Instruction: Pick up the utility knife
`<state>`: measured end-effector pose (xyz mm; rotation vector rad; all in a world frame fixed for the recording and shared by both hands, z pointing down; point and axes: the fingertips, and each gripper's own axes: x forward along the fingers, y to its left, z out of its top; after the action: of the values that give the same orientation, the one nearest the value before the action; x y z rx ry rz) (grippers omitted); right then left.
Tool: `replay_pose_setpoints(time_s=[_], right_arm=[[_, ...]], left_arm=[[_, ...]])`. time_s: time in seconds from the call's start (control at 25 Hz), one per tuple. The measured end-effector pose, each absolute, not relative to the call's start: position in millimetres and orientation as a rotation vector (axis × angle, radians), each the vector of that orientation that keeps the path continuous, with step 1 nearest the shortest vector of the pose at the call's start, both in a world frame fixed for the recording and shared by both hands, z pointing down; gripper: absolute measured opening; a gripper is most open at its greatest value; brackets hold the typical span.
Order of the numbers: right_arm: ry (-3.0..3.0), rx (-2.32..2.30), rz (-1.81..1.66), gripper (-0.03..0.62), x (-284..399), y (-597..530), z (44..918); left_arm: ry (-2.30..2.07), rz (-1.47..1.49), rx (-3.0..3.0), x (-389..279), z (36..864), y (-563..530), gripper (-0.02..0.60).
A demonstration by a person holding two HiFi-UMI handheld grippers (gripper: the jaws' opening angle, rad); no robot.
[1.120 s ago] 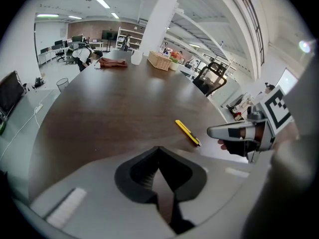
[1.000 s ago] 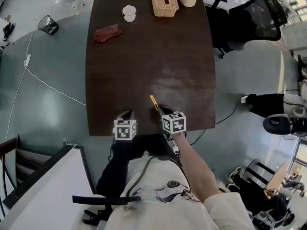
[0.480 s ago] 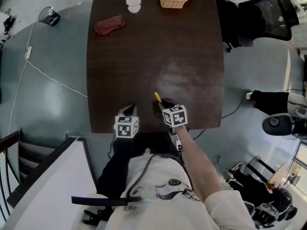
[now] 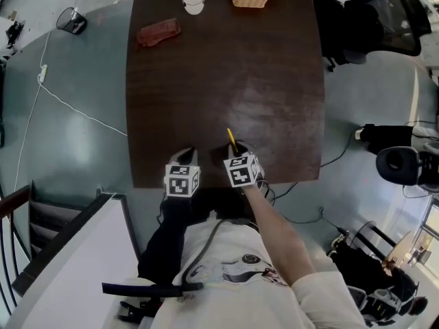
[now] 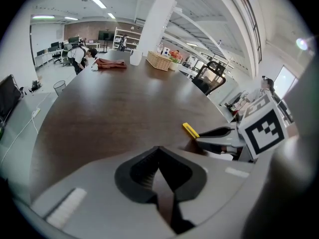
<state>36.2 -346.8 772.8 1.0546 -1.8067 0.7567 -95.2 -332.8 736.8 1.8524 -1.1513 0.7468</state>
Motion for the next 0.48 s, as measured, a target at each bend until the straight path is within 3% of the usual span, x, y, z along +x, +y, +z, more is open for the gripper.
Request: replay_pose_setpoints(time_s=[0.2,0.48], right_arm=[[-1.909,1.143,0.928,0.046,47.3,-353.5,752.4],[-2.053,1.396,0.911,0.048,85.4,-347.2,673.5]], left_arm=[[-1.17,0.704,1.878,-99.8,726.5,-330.3,-0.002],[-1.247,0.558,2.004,-125.9,682.0,-342.5,-0.003]])
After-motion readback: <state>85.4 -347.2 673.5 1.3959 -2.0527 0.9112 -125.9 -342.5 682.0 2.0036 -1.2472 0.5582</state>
